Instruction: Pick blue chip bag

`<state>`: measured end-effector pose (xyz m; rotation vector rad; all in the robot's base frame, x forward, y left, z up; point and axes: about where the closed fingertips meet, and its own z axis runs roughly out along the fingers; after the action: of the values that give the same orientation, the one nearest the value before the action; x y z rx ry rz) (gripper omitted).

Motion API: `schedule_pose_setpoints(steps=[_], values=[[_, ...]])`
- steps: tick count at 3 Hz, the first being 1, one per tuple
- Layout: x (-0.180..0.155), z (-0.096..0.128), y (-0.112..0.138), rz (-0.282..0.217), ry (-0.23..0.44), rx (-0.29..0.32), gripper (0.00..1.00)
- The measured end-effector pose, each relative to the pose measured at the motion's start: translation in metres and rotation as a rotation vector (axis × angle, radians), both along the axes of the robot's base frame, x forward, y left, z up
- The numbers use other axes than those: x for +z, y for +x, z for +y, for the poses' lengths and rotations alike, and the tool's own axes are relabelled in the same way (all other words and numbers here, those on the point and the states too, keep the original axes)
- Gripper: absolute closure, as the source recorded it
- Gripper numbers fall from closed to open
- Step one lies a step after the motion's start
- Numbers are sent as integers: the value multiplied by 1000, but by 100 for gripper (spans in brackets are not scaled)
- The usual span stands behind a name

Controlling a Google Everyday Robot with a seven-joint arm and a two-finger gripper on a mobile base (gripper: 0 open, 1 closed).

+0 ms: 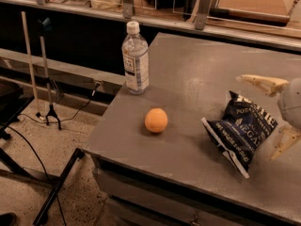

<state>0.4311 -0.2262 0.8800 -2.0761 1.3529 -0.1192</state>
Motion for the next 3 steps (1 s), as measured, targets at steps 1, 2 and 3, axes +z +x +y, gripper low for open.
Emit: schedule_pose_setpoints(steps=[1, 2, 3], values=[[1, 2, -1, -36, -28, 58, 0], [-1, 9, -2, -15, -39, 95, 0], [-13, 23, -1, 21, -81, 166, 0]])
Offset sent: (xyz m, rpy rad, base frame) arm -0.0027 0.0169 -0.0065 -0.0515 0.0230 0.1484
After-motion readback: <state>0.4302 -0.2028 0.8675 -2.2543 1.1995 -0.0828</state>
